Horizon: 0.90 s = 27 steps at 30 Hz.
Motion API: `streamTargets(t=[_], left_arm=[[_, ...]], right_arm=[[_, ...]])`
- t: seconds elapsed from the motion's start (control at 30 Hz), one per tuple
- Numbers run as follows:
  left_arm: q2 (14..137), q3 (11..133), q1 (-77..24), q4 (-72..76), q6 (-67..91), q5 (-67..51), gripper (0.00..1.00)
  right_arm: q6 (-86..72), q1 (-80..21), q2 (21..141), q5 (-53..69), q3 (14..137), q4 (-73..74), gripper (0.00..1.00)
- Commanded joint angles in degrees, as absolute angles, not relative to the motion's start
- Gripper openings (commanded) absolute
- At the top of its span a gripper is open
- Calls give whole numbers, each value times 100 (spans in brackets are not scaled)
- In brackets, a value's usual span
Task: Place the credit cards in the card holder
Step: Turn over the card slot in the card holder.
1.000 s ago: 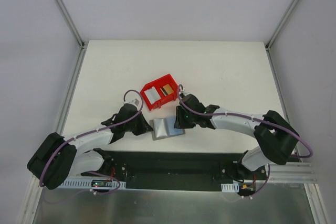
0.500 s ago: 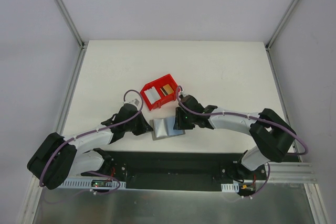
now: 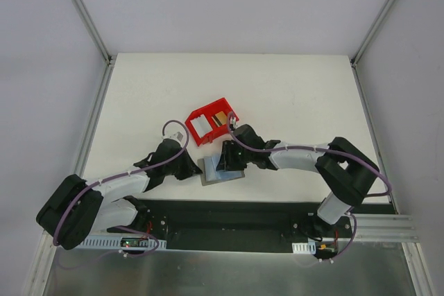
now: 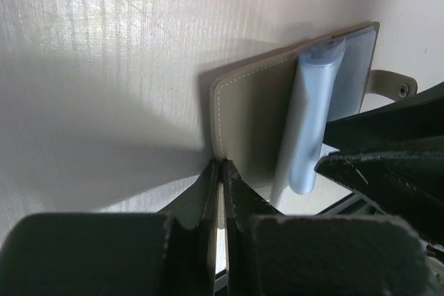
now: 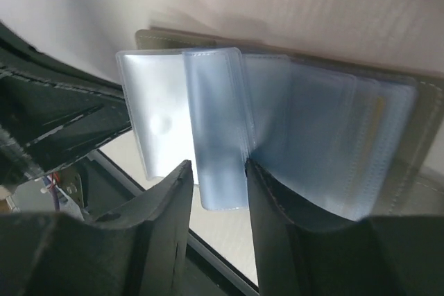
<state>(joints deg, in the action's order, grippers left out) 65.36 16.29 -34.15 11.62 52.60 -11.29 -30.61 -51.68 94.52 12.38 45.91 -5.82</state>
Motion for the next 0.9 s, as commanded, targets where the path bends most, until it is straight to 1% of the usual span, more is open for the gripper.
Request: streamTargets(t=[0.0, 0.13, 0.27, 0.33, 0.5, 0.57, 0.67, 0.87], left_arm=[[6714, 1442, -3454, 1371, 5396, -923, 0], [6925, 1406, -3454, 1494, 5493, -870, 0], [6996, 1380, -3454, 1521, 5572, -800, 0], [6970, 1380, -3454, 1486, 5572, -756, 0], [6873, 1362, -3454, 1441, 5555, -738, 0], [6856, 1354, -3454, 1441, 5546, -756, 0], [6812, 1371, -3454, 1441, 5511, -800, 0], [6724, 1389, -3454, 1450, 5423, -905, 0]], right_arm=[[-2699, -5361, 9519, 1801, 4815, -905, 40], [-2540, -5537, 9405, 2188, 5194, -1020, 41], [-2444, -5572, 9229, 2425, 5274, -1055, 42], [-2391, -5572, 8931, 2190, 5186, -959, 43], [-2109, -5432, 8175, 627, 4905, -27, 45], [-2214, -5248, 8069, 309, 4764, 368, 47], [-2329, -5002, 8130, 369, 4554, 571, 47], [-2426, -4966, 8314, 501, 4333, 431, 47]])
